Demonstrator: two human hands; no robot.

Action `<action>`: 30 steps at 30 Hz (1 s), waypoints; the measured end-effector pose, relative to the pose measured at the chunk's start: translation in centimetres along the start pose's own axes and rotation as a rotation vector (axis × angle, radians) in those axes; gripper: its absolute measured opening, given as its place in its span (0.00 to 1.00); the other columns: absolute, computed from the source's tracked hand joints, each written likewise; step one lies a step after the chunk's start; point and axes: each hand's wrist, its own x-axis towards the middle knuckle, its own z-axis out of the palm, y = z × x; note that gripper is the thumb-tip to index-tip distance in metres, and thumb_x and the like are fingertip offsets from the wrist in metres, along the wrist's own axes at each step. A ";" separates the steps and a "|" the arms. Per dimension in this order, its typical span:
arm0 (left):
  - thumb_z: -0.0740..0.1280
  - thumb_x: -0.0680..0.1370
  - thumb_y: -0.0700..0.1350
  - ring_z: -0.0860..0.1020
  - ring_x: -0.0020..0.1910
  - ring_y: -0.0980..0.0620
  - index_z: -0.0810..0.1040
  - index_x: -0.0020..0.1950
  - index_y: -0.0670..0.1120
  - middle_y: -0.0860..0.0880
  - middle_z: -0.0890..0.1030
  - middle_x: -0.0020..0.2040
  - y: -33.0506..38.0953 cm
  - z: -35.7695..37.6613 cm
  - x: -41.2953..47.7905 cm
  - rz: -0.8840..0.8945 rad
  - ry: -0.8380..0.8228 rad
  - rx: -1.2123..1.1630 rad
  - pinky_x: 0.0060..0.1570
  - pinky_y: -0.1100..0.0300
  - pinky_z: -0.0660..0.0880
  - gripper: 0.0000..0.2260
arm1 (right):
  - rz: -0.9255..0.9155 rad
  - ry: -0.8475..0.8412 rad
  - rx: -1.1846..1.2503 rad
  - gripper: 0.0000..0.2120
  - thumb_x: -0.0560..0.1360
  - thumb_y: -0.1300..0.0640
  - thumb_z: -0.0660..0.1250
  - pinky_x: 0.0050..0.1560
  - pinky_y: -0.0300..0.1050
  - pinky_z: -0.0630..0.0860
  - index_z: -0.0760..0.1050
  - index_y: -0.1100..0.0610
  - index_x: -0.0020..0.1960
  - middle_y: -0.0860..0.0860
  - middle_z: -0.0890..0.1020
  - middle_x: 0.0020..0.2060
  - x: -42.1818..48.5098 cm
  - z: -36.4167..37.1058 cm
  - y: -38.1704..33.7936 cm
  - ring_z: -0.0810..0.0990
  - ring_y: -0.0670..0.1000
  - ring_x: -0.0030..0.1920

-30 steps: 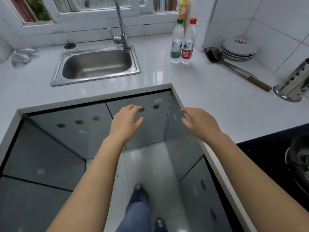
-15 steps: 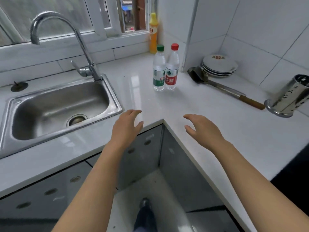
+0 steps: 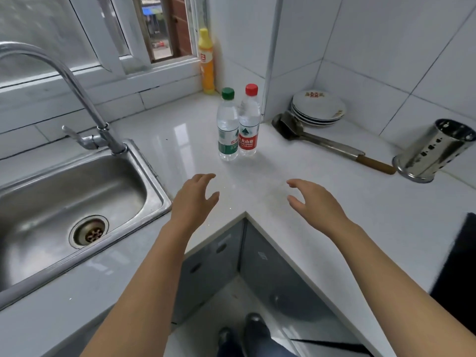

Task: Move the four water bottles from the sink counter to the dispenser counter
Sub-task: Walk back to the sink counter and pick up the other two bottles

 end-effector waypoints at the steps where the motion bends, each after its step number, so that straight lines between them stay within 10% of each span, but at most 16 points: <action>1: 0.64 0.76 0.48 0.71 0.65 0.46 0.67 0.69 0.49 0.47 0.71 0.69 -0.1 0.0 0.5 0.000 0.002 0.001 0.59 0.50 0.72 0.21 | 0.002 -0.003 0.013 0.20 0.78 0.52 0.59 0.62 0.47 0.70 0.65 0.53 0.69 0.50 0.74 0.66 0.5 0.0 0.0 0.73 0.52 0.64; 22: 0.71 0.72 0.48 0.69 0.67 0.47 0.55 0.74 0.50 0.45 0.67 0.71 -2.2 4.9 15.1 -0.296 -0.060 -0.273 0.51 0.52 0.77 0.36 | 0.136 -0.133 0.519 0.26 0.74 0.54 0.66 0.48 0.41 0.71 0.63 0.54 0.70 0.52 0.74 0.65 19.4 2.4 2.6 0.74 0.47 0.51; 25: 0.72 0.71 0.49 0.69 0.67 0.46 0.54 0.74 0.51 0.46 0.66 0.72 -2.0 5.7 17.5 -0.285 -0.050 -0.230 0.61 0.49 0.72 0.37 | 0.125 -0.136 0.528 0.29 0.73 0.54 0.67 0.48 0.41 0.71 0.61 0.53 0.71 0.50 0.72 0.67 22.3 3.1 2.8 0.74 0.47 0.53; 30: 0.73 0.70 0.49 0.73 0.62 0.47 0.60 0.70 0.51 0.48 0.71 0.68 -1.4 7.0 19.7 -0.233 -0.001 -0.295 0.50 0.58 0.69 0.33 | 0.088 -0.136 0.537 0.33 0.71 0.54 0.70 0.49 0.42 0.71 0.59 0.51 0.72 0.50 0.70 0.69 25.7 3.7 2.5 0.74 0.51 0.61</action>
